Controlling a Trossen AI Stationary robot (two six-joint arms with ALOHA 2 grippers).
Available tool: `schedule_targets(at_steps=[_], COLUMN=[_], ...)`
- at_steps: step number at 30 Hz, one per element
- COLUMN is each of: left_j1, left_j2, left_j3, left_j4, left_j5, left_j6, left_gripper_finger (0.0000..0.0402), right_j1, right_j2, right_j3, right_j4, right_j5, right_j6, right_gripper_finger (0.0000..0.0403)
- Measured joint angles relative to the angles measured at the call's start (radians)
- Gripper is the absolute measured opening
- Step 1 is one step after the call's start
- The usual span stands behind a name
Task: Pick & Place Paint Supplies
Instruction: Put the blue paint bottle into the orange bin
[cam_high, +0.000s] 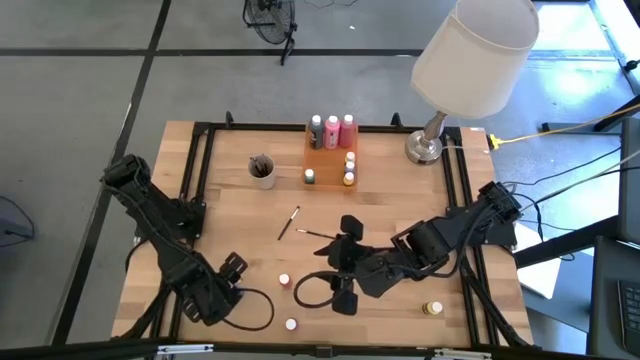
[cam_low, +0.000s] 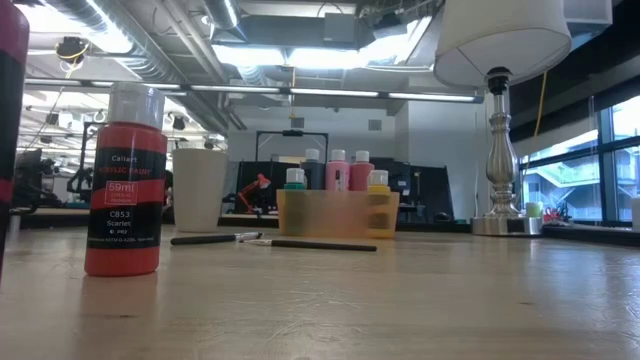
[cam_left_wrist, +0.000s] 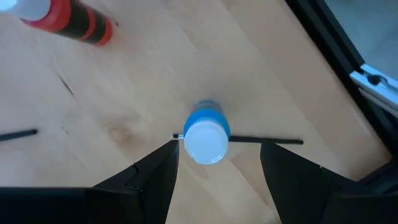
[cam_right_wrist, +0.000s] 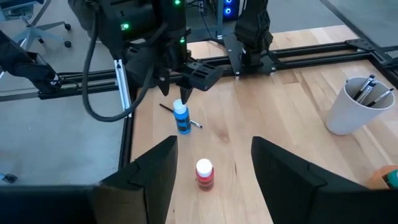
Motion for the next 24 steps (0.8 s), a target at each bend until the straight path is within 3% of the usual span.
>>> schedule_targets(at_steps=[24], left_j1=[0.0], left_j2=[0.008], left_j3=[-0.012], left_j4=[0.006], left_j5=[0.0], left_j6=[0.0], left_gripper_finger=[0.0223], right_j1=[-0.011], right_j2=[0.013], right_j3=[0.0], right_j4=[0.005], right_j5=[-0.003], right_j6=[0.0], right_gripper_finger=[0.0208])
